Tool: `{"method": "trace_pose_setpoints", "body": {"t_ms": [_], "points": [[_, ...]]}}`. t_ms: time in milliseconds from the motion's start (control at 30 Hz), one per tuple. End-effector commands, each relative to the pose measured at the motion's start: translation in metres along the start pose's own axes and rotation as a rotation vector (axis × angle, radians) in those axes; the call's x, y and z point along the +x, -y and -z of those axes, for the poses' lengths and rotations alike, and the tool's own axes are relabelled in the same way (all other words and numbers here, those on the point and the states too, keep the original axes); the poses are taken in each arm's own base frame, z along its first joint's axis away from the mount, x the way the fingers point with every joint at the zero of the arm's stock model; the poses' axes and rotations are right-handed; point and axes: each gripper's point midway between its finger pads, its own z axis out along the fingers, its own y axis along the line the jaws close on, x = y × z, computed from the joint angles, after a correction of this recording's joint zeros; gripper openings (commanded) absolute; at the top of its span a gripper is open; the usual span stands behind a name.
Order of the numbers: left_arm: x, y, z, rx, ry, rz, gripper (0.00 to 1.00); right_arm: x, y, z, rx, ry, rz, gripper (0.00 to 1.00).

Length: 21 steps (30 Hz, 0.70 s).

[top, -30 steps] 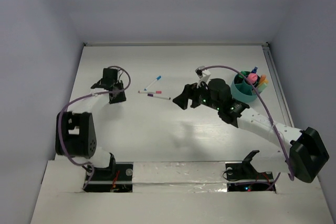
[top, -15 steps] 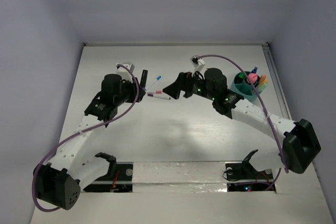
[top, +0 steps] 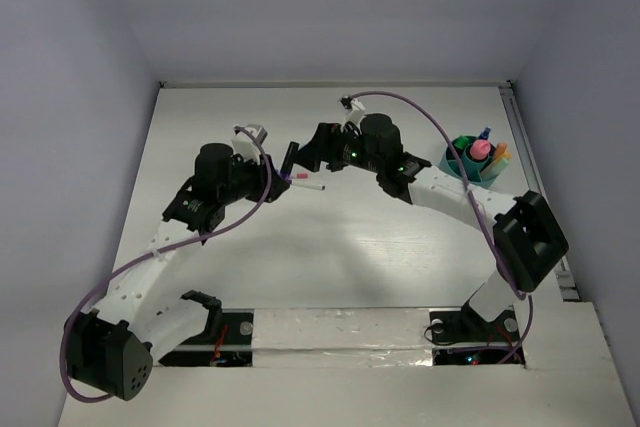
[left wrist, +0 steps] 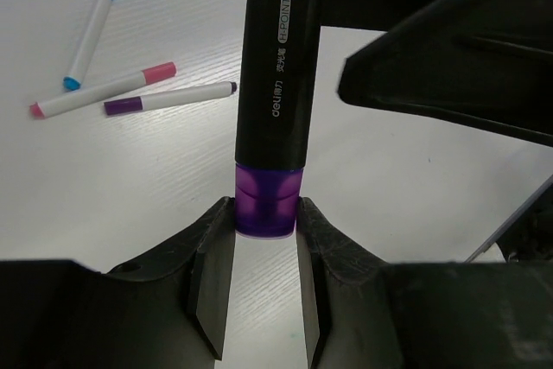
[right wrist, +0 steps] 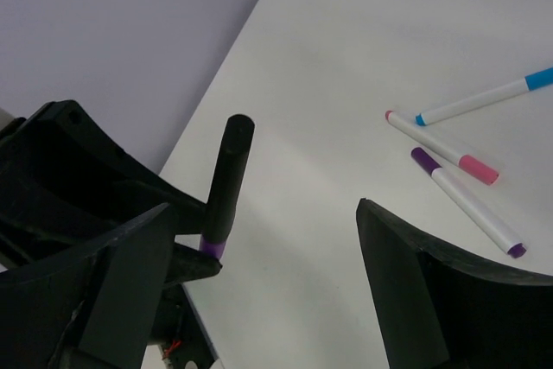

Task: Sort the stationery into containers
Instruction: Pick up the pen from the center of the board, then place the pen in the storage box.

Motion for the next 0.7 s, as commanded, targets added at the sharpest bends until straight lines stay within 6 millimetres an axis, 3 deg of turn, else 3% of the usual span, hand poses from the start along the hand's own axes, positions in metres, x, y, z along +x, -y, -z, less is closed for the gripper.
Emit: {"method": "trace_pose_setpoints", "body": {"t_ms": [0, 100, 267, 333, 433, 467, 533, 567, 667], "points": [[-0.006, 0.015, 0.0, 0.079, 0.02, -0.043, 0.0, -0.027, -0.029, -0.007, -0.096, 0.062, 0.015, 0.89], [-0.001, 0.017, -0.003, 0.089, -0.002, -0.045, 0.0, -0.027, -0.03, -0.009, -0.103, 0.062, 0.011, 0.85], [0.004, 0.023, -0.005, 0.11, -0.022, -0.05, 0.0, -0.026, -0.026, -0.017, -0.098, 0.053, 0.0, 0.65], [0.009, 0.024, -0.007, 0.116, -0.041, -0.05, 0.0, -0.024, -0.025, -0.018, -0.097, 0.05, -0.007, 0.62], [0.012, 0.025, -0.009, 0.116, -0.055, -0.054, 0.0, -0.018, -0.023, -0.021, -0.102, 0.028, -0.019, 0.47], [0.013, 0.028, -0.009, 0.12, -0.058, -0.059, 0.0, -0.017, -0.022, -0.021, -0.1, 0.024, -0.022, 0.35], [0.013, 0.027, -0.009, 0.117, -0.057, -0.06, 0.01, -0.014, -0.018, -0.022, -0.09, 0.021, -0.025, 0.28], [0.014, 0.026, -0.009, 0.113, -0.059, -0.058, 0.02, -0.015, -0.018, -0.021, -0.085, 0.027, -0.028, 0.17], [0.014, 0.026, -0.01, 0.114, -0.062, -0.056, 0.15, -0.016, -0.018, -0.019, -0.081, 0.036, -0.027, 0.05]]}}
